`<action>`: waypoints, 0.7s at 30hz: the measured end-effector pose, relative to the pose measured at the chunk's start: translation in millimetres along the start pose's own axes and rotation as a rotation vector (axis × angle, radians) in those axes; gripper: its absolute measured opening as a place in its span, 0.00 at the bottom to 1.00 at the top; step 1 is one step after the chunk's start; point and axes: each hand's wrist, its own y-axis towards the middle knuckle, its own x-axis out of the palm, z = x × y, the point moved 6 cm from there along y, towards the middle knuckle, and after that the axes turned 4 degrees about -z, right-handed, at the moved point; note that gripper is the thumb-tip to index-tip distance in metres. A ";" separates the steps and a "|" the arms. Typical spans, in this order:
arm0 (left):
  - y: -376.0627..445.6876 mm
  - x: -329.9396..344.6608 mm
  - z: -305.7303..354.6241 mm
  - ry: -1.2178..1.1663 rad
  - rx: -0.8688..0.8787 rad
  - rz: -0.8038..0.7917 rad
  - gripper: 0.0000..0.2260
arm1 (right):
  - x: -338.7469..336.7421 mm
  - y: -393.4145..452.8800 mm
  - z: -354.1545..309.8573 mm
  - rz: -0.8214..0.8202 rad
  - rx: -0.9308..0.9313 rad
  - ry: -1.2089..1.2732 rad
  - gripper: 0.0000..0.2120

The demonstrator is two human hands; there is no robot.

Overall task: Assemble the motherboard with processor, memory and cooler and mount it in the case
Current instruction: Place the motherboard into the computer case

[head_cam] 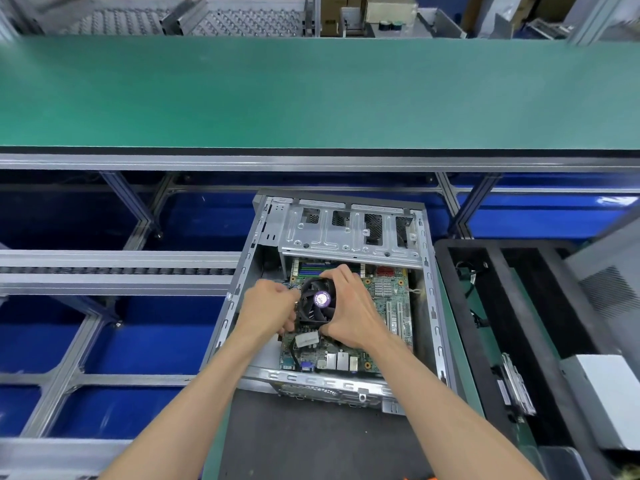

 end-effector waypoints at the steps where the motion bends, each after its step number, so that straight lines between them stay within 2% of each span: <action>1: 4.1 -3.6 2.1 0.011 0.023 0.070 0.13 | -0.2 -0.2 -0.4 -0.001 -0.001 -0.003 0.39; 4: 22.6 -4.5 9.5 0.151 0.083 0.132 0.09 | -0.6 -0.8 0.4 -0.001 0.000 -0.014 0.40; 7: 46.9 6.5 11.6 0.211 0.125 0.018 0.15 | -0.5 -2.4 2.5 -0.008 0.006 -0.040 0.40; 10: 67.2 17.7 4.5 0.221 0.051 -0.097 0.19 | 1.0 -4.2 4.5 -0.022 0.010 -0.070 0.40; 13: 77.7 32.4 4.3 0.172 -0.004 -0.229 0.26 | 1.7 -5.5 5.3 -0.023 0.014 -0.088 0.40; 16: 84.7 43.2 6.1 -0.012 -0.087 -0.265 0.29 | 1.1 -5.8 6.4 -0.031 0.020 -0.073 0.39; 21: 87.7 43.6 2.5 -0.159 -0.081 -0.169 0.20 | -1.6 -5.0 7.0 -0.015 0.027 -0.056 0.39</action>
